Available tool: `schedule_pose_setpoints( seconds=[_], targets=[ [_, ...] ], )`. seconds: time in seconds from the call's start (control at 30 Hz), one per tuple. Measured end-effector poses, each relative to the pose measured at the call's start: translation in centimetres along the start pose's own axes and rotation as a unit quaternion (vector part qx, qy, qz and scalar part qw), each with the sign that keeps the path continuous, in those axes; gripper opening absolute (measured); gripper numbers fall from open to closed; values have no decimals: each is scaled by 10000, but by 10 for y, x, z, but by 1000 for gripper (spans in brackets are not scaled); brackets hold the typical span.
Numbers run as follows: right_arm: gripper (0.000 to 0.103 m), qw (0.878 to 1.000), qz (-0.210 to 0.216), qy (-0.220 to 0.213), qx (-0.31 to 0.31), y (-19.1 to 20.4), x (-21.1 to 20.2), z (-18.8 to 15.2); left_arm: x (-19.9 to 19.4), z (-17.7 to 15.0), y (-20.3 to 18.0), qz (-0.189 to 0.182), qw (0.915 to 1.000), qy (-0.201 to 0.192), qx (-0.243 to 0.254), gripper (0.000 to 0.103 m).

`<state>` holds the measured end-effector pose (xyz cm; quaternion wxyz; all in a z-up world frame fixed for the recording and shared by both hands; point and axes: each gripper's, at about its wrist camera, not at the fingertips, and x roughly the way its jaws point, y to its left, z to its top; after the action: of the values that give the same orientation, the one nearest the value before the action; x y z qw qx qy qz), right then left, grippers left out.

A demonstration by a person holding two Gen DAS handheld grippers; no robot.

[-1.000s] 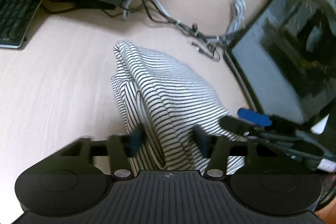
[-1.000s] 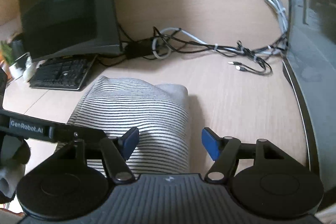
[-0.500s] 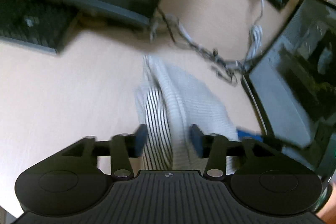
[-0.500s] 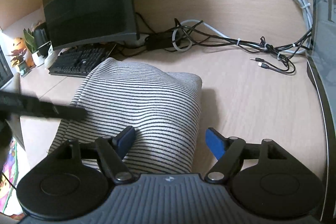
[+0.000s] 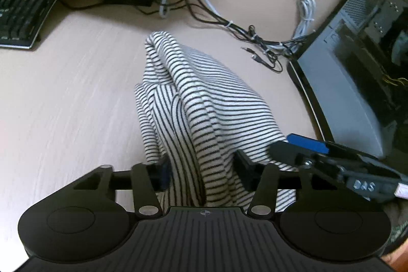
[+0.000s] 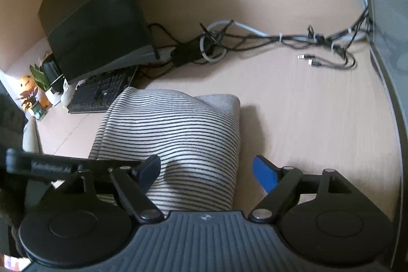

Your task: Fold clothes

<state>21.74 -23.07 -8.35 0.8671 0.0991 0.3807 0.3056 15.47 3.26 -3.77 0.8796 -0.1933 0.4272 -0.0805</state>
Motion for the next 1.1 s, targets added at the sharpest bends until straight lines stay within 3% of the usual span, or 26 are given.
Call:
schedule_pose_setpoints(
  seconds=[0.07,0.17,0.27,0.33,0.43,0.5,0.53,0.6,0.7,0.93,1.1],
  targets=[
    [83,10000,70,19,-19,0,2,3,-4,1,-3,-51,10000,-19,-24,42],
    [83,9999,120,-37,-88,2,2,6,-16,1,-2,-465,9983,-95,-341,37],
    [83,9998,92,-99,-135,4,3,7,-12,-4,-2,-307,9990,-34,-337,38],
    [83,9999,-19,-16,-160,3,6,5,-7,-8,0,-122,9995,7,-303,44],
    [83,9998,-99,111,-132,-2,9,-1,-7,-10,8,-171,9990,31,-423,65],
    [84,9999,-47,113,-36,-5,7,-2,-8,-11,13,-240,9984,49,-516,87],
    [84,9999,-26,113,-31,-6,7,-2,-9,-11,15,-274,9980,59,-563,93],
    [84,9999,19,129,-79,-6,8,1,-2,-11,12,-312,9980,185,-516,97],
    [85,9996,113,255,-57,-5,15,3,17,-15,4,-48,9987,436,-271,102],
    [92,9936,704,699,545,-19,41,4,20,-20,5,-139,9994,241,-186,100],
    [75,9922,897,759,415,-2,45,6,7,-28,22,-458,9974,-19,-553,71]
  ],
)
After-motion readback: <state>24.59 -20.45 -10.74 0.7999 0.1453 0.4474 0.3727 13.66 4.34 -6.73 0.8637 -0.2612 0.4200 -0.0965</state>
